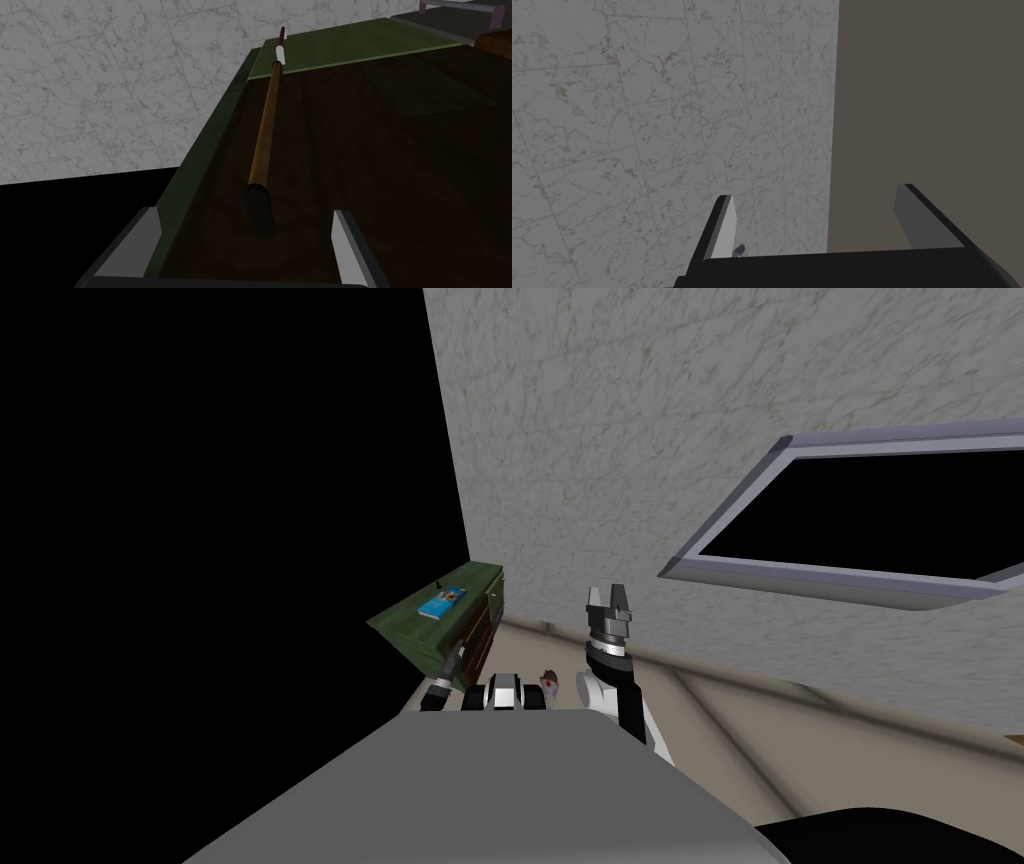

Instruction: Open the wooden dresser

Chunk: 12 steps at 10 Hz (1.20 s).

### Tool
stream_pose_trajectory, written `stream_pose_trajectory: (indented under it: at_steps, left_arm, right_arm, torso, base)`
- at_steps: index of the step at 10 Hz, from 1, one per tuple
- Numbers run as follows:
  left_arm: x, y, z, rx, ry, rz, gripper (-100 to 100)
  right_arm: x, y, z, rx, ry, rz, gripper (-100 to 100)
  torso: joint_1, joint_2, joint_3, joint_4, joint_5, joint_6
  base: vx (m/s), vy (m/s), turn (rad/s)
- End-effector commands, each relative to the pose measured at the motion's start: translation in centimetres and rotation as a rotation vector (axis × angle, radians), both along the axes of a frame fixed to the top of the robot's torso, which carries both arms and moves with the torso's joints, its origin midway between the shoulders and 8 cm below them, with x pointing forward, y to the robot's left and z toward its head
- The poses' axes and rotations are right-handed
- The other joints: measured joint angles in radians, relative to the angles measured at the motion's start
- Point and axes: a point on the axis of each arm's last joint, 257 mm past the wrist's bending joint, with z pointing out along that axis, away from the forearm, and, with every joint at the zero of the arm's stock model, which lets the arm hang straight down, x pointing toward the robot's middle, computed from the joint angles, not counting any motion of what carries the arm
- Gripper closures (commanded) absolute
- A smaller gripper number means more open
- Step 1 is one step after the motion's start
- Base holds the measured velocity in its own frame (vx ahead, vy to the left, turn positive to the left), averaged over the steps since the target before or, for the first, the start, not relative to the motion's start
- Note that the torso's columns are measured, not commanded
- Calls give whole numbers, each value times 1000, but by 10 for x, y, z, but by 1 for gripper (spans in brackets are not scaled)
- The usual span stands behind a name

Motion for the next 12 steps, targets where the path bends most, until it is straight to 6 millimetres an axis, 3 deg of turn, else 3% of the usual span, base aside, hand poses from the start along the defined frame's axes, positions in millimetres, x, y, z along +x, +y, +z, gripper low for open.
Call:
stream_pose_trajectory:
  at_steps: [1,2,9,10,12]
  left_arm:
    - [7,1,0,0,5,1,-100]
    - [-4,0,-3,0,4,0,100]
    - [18,-3,3,0,5,-1,100]
    - [16,-5,2,-12,8,-6,-100]
    - [14,-7,1,-20,10,-8,-100]
  right_arm:
    - [0,0,0,0,0,0,0]
    - [0,0,0,0,0,0,0]
    - [0,0,0,0,0,0,0]
    - [0,0,0,0,0,0,0]
    - [0,0,0,0,0,0,0]
  torso:
    - [0,0,0,0,0,0]
    - [1,0,0,0,0,0]
    - [0,0,0,0,0,0]
    - [5,-2,-1,-1,1,0]
    - [9,-4,-3,-1,3,0]
  base:
    - [-4,-12,0]
    - [2,15,-5]
    - [-54,-111,6]
    - [35,69,-41]
    - [78,138,-33]
